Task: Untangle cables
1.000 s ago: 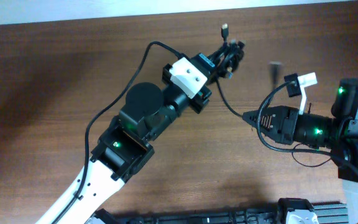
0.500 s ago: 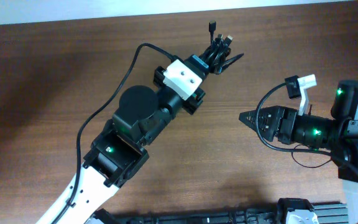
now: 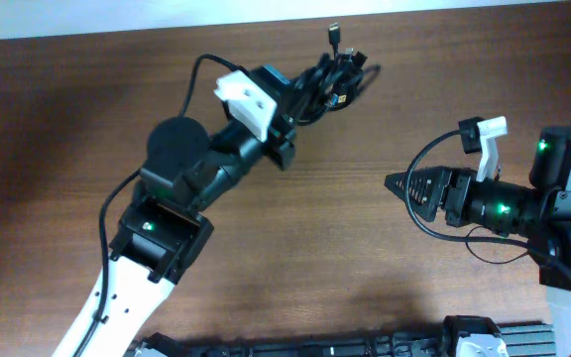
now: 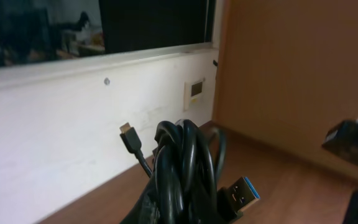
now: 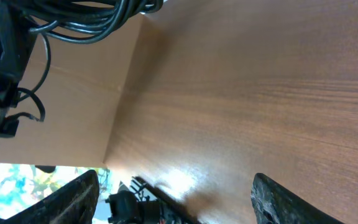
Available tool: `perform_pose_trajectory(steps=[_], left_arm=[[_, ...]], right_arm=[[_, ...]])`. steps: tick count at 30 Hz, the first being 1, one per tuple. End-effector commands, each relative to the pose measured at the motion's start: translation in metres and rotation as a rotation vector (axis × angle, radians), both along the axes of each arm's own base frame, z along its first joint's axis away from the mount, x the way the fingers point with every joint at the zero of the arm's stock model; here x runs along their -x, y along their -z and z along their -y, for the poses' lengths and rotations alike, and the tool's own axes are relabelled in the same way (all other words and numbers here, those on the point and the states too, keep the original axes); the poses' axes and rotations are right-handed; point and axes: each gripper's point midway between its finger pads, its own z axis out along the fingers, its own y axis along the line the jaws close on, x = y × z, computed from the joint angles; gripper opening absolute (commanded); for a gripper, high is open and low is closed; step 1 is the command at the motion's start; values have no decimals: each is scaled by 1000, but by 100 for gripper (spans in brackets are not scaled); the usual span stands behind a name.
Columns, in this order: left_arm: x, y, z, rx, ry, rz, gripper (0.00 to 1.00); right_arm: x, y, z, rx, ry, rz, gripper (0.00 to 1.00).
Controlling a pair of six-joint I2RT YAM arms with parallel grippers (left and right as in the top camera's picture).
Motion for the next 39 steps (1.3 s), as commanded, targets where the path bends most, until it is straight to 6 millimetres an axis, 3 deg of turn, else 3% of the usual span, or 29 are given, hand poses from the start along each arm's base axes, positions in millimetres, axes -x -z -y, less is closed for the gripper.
perform_pose_trajectory(steps=[1, 6, 17, 32, 39], left_arm=[[14, -23, -5, 199, 64, -146, 0], [24, -31, 6, 243, 112, -161, 0], [34, -29, 17, 516, 188, -545, 0], [63, -34, 40, 500, 322, -582, 0], [75, -35, 50, 487, 370, -588, 0]], right_arm=[[-1, -8, 0, -52, 51, -50, 77], [-6, -13, 0, -82, 75, -57, 77], [-24, -35, 0, -38, 26, 160, 76], [-37, -23, 2, -40, 32, 105, 76], [-42, -37, 0, -68, 23, 162, 76]])
